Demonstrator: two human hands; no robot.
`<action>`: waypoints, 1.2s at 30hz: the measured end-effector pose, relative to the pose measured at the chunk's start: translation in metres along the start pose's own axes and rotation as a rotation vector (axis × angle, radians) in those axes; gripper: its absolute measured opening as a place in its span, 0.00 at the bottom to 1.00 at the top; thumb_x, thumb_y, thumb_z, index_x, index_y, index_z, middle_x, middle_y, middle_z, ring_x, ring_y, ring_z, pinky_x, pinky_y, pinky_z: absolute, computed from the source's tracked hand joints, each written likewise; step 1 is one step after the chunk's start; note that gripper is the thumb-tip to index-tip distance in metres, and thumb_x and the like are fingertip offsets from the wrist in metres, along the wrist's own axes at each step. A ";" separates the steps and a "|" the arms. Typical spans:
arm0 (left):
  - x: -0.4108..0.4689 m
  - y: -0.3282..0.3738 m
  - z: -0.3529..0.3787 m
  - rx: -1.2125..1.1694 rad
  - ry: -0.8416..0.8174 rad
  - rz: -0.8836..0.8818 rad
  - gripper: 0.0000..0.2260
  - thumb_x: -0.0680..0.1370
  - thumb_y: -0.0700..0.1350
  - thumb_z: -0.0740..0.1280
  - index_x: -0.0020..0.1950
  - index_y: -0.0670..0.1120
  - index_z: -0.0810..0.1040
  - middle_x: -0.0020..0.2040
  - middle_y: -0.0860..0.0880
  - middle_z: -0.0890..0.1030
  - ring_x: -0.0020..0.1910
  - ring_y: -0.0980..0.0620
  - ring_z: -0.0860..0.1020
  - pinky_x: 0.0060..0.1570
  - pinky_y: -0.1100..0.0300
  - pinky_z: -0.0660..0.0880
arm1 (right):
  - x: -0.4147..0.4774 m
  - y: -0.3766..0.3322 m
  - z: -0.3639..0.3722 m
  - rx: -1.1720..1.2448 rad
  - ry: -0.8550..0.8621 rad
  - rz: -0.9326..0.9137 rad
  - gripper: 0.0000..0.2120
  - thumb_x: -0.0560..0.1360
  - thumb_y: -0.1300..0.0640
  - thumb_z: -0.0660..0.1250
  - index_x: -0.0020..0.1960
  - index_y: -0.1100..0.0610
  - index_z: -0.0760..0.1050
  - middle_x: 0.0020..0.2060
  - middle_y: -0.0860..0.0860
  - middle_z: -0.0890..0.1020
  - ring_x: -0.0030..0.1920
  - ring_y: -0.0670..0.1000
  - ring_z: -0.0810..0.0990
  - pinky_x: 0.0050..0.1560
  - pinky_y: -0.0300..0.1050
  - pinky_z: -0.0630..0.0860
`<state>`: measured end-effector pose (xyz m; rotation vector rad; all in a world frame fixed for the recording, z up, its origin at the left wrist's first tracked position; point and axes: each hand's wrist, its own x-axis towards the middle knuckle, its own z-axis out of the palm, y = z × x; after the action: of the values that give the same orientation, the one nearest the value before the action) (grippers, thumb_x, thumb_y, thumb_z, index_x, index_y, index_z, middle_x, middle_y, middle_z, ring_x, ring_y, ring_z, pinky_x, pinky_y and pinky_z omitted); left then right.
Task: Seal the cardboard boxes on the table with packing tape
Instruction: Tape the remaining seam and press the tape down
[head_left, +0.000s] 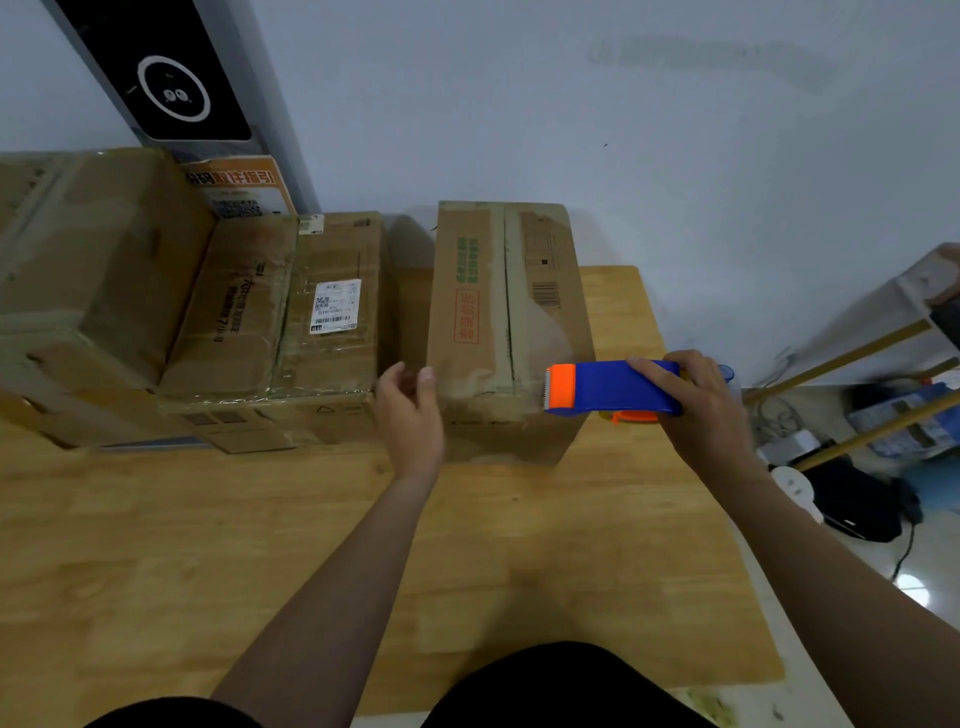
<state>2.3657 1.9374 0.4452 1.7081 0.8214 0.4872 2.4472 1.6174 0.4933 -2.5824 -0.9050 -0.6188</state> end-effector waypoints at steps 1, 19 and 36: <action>-0.007 0.006 0.005 -0.032 -0.072 -0.008 0.32 0.80 0.59 0.69 0.78 0.48 0.63 0.69 0.50 0.74 0.66 0.52 0.74 0.64 0.54 0.74 | 0.000 0.000 0.000 -0.009 -0.001 0.005 0.27 0.71 0.60 0.70 0.70 0.53 0.75 0.53 0.59 0.76 0.49 0.55 0.73 0.43 0.44 0.66; -0.010 -0.001 -0.001 -0.271 -0.210 -0.158 0.35 0.83 0.49 0.68 0.84 0.51 0.53 0.74 0.59 0.69 0.71 0.59 0.69 0.67 0.64 0.69 | -0.009 0.004 0.010 0.071 -0.005 0.072 0.33 0.70 0.68 0.76 0.72 0.51 0.72 0.55 0.59 0.75 0.53 0.57 0.74 0.45 0.49 0.74; -0.010 0.009 0.006 0.168 -0.171 0.145 0.26 0.88 0.45 0.54 0.82 0.64 0.52 0.82 0.55 0.61 0.81 0.51 0.59 0.77 0.48 0.61 | -0.009 0.014 0.013 0.070 -0.032 0.068 0.35 0.70 0.64 0.78 0.73 0.48 0.70 0.54 0.57 0.75 0.50 0.57 0.75 0.40 0.52 0.76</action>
<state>2.3654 1.9252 0.4535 1.9444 0.6323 0.3711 2.4534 1.6084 0.4752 -2.5555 -0.8302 -0.5196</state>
